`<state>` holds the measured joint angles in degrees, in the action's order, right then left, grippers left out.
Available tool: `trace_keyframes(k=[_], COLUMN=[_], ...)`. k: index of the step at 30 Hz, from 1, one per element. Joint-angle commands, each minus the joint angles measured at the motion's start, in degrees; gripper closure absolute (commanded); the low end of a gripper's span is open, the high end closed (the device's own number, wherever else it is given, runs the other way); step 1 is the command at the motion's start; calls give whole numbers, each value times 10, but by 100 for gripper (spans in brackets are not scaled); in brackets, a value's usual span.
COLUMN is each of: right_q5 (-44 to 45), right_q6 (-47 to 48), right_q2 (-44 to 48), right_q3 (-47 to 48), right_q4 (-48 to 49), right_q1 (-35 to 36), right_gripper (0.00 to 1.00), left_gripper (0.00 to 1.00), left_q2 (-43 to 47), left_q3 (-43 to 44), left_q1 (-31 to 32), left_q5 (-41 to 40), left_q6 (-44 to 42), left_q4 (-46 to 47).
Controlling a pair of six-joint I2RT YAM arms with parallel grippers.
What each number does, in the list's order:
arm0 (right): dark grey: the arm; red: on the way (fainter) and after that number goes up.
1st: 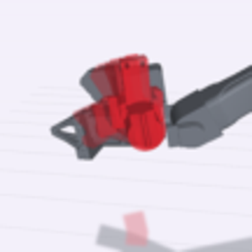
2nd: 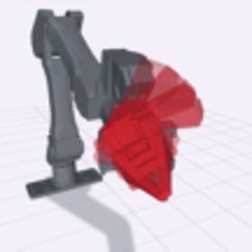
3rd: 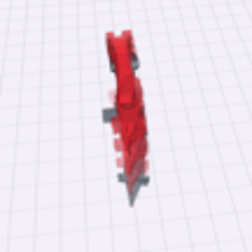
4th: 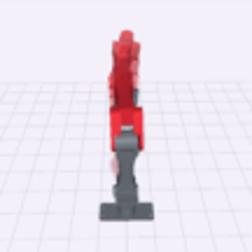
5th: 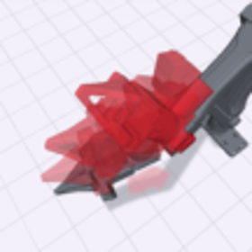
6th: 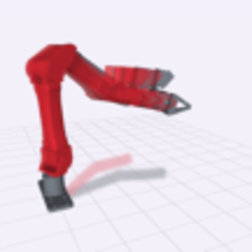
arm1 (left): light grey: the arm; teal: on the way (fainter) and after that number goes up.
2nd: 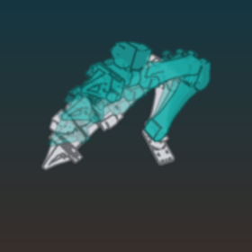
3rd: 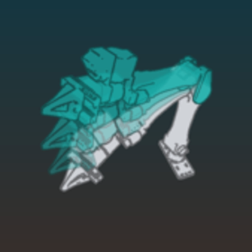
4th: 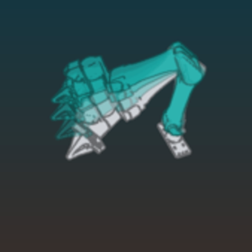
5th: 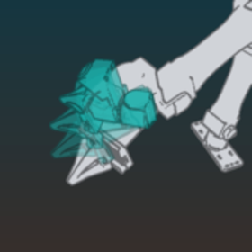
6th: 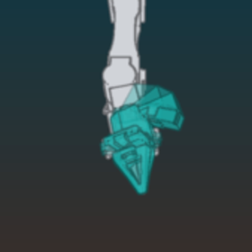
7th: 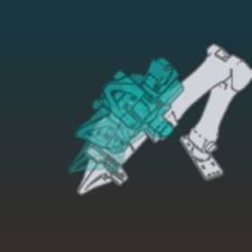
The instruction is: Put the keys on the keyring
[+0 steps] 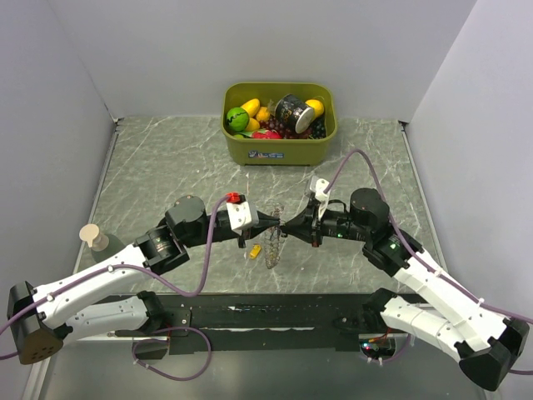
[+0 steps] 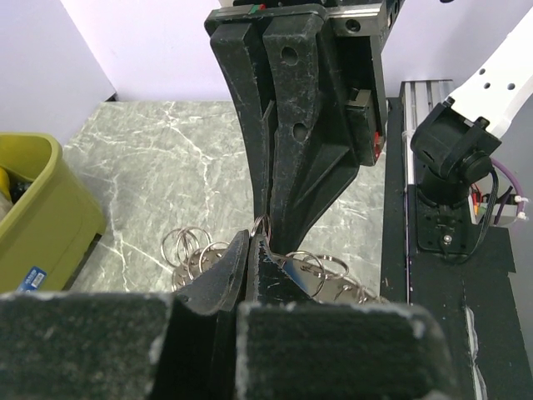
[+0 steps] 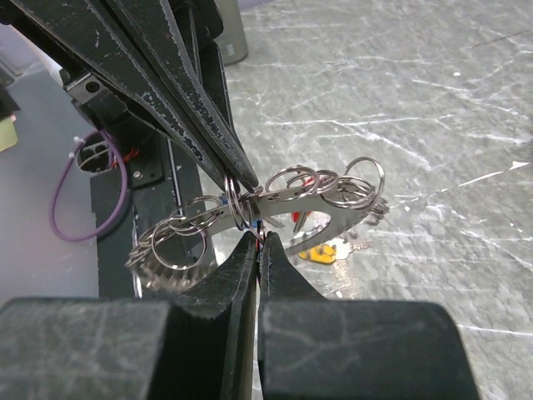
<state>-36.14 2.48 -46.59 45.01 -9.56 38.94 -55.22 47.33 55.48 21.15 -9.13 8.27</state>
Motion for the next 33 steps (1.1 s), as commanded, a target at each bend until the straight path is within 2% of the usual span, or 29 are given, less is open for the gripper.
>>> trace_keyframes(k=[1, 4, 9, 15, 18, 21, 33], right_q5=[-20, -19, 31, 132, 186, 201, 158], right_q6=[15, 17, 7, -24, -56, -77, -129], right_q2=[-3, 0, 40, 110, 124, 123, 91], right_q3=[13, 15, 4, -17, -23, -21, -43], right_q4=[1, -1, 5, 22, 24, 21, 13], right_q1=[-4, -3, -4, -7, -11, -18, -43], right_gripper=[100, 99, 59, 33, 26, 23, 18], left_gripper=[99, 99, 99, 99, 99, 99, 99], left_q2=[21, 23, 27, 23, 24, 33, 72], left_q3=[5, 4, -3, -11, -16, -21, -52], left_q1=[1, 2, 1, 1, 1, 1, 1], left_q5=[9, 10, 10, 13, 28, 40, 30], left_q6=[9, 8, 3, 4, 3, -6, -10], left_q4=[55, 54, 48, 32, 31, 28, 28])
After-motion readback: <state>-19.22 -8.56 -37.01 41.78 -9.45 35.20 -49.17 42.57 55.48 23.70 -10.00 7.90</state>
